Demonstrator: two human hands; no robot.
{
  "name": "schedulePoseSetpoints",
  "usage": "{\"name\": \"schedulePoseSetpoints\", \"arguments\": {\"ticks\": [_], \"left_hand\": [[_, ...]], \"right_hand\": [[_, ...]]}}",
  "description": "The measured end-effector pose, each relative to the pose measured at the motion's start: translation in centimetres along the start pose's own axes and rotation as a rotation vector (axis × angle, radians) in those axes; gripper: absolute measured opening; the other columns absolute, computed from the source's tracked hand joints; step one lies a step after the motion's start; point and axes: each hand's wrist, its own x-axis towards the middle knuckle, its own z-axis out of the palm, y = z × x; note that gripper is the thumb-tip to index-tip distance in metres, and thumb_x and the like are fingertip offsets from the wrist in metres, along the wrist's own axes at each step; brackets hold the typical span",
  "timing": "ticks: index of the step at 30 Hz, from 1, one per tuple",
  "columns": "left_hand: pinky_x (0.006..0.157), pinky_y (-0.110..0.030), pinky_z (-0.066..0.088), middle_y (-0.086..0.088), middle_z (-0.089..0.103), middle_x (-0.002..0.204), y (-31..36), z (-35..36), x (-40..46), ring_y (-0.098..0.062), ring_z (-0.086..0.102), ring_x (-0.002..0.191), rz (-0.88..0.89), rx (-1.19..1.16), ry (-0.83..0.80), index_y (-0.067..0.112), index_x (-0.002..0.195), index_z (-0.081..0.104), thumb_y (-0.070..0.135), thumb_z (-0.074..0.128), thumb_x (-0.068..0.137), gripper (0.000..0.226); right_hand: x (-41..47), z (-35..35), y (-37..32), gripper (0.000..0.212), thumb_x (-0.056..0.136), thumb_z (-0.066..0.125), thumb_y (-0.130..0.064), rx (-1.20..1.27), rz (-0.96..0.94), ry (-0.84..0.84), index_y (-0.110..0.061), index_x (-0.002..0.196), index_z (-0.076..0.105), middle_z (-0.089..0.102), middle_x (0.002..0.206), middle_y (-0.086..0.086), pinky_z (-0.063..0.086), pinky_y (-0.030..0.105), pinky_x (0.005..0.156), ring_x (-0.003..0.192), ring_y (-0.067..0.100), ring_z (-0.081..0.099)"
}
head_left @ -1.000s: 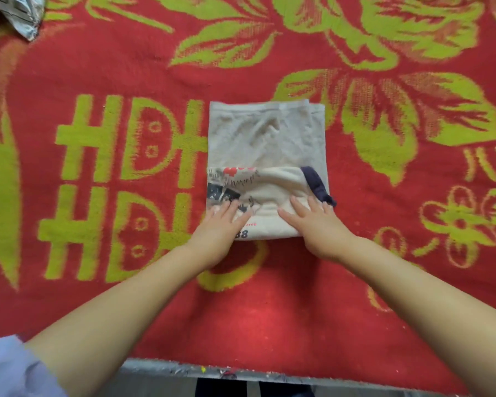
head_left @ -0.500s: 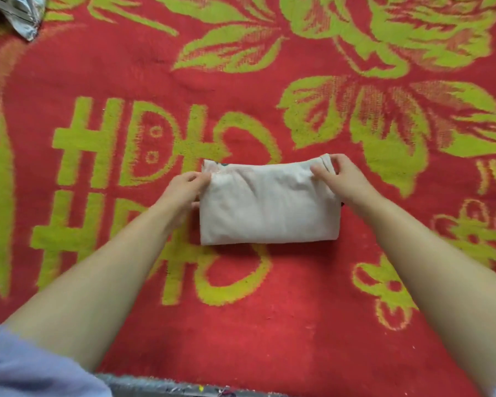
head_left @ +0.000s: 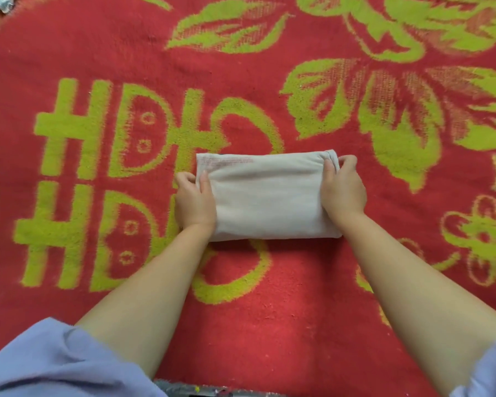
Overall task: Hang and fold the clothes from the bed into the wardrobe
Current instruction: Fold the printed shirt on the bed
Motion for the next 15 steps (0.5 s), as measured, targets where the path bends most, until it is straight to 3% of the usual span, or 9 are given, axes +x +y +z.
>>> {"name": "schedulePoseSetpoints", "arguments": {"ticks": [2,4,6,7,8,10,12,13,15], "left_hand": [[0.091,-0.042,0.036,-0.016,0.053,0.123,-0.7,-0.9,-0.2,-0.035,0.050,0.114,0.143,0.136,0.069,0.005,0.129,0.043,0.037,0.044,0.096,0.046],[0.114,-0.050,0.013,-0.019,0.035,0.147,-1.7,-1.3,-1.6,-0.032,0.031,0.137,0.606,0.342,-0.010,0.004,0.145,0.029,0.045,0.043,0.089,0.071],[0.114,-0.058,0.005,-0.015,0.023,0.156,-2.9,-0.8,-3.7,-0.027,0.019,0.144,1.065,0.575,-0.213,0.010,0.150,0.017,0.056,0.051,0.079,0.091],[0.112,-0.062,0.011,-0.014,0.020,0.157,-3.5,-0.3,-4.4,-0.027,0.019,0.144,1.150,0.679,-0.294,0.014,0.151,0.014,0.057,0.060,0.072,0.101],[0.109,-0.065,0.017,-0.014,0.018,0.157,-3.8,0.1,-4.9,-0.027,0.020,0.145,1.129,0.761,-0.367,0.015,0.151,0.012,0.055,0.067,0.065,0.110],[0.107,-0.068,0.017,-0.013,0.004,0.159,-3.5,0.8,-5.4,-0.029,0.012,0.147,0.965,0.862,-0.450,0.016,0.153,0.003,0.045,0.071,0.065,0.114],[0.108,-0.067,0.009,-0.011,-0.011,0.159,-2.9,1.4,-5.5,-0.027,-0.004,0.148,0.872,0.918,-0.460,0.019,0.152,-0.007,0.030,0.053,0.084,0.091],[0.108,-0.067,0.011,-0.011,-0.011,0.159,-2.4,1.2,-5.5,-0.026,-0.004,0.148,0.865,0.945,-0.439,0.020,0.153,-0.005,0.021,0.037,0.090,0.076],[0.108,-0.067,0.016,-0.009,-0.007,0.160,-1.4,0.5,-5.5,-0.026,-0.001,0.148,0.866,0.973,-0.447,0.024,0.153,-0.001,0.010,0.019,0.092,0.066]], "right_hand": [[-0.6,-0.6,0.5,0.059,0.095,0.040,-0.044,-0.119,-0.160,0.101,-0.007,0.141,0.036,0.046,0.138,0.019,0.036,0.050,0.099,0.129,0.039,0.041],[-2.6,-0.8,1.1,0.075,0.085,0.042,-0.049,-0.264,-0.518,0.076,-0.011,0.147,0.027,0.031,0.151,0.018,0.020,0.060,0.109,0.142,0.036,0.023],[-5.2,0.1,1.8,0.088,0.072,0.054,-0.047,-0.397,-0.862,-0.062,-0.016,0.149,0.023,0.022,0.156,0.018,0.015,0.071,0.104,0.145,0.036,0.008],[-6.5,0.6,2.0,0.096,0.064,0.063,-0.040,-0.464,-0.961,-0.122,-0.018,0.148,0.023,0.023,0.156,0.018,0.015,0.075,0.101,0.145,0.037,0.007],[-7.3,1.2,2.2,0.101,0.057,0.069,-0.030,-0.534,-0.985,-0.175,-0.018,0.148,0.025,0.026,0.155,0.019,0.016,0.076,0.099,0.143,0.039,0.011],[-7.8,2.3,2.2,0.093,0.061,0.063,-0.014,-0.662,-0.908,-0.242,-0.021,0.147,0.026,0.033,0.152,0.017,0.019,0.076,0.098,0.139,0.046,0.022],[-7.5,2.5,1.4,0.076,0.076,0.043,-0.013,-0.684,-0.840,-0.258,-0.026,0.148,0.023,0.032,0.154,0.013,0.021,0.077,0.097,0.138,0.048,0.027],[-7.1,2.3,0.9,0.072,0.083,0.037,-0.012,-0.678,-0.818,-0.284,-0.030,0.150,0.019,0.025,0.157,0.011,0.018,0.076,0.100,0.140,0.048,0.022],[-6.7,1.3,-0.3,0.070,0.095,0.036,-0.011,-0.692,-0.755,-0.398,-0.036,0.152,0.004,0.001,0.162,0.006,0.006,0.072,0.105,0.145,0.045,0.001]]}}
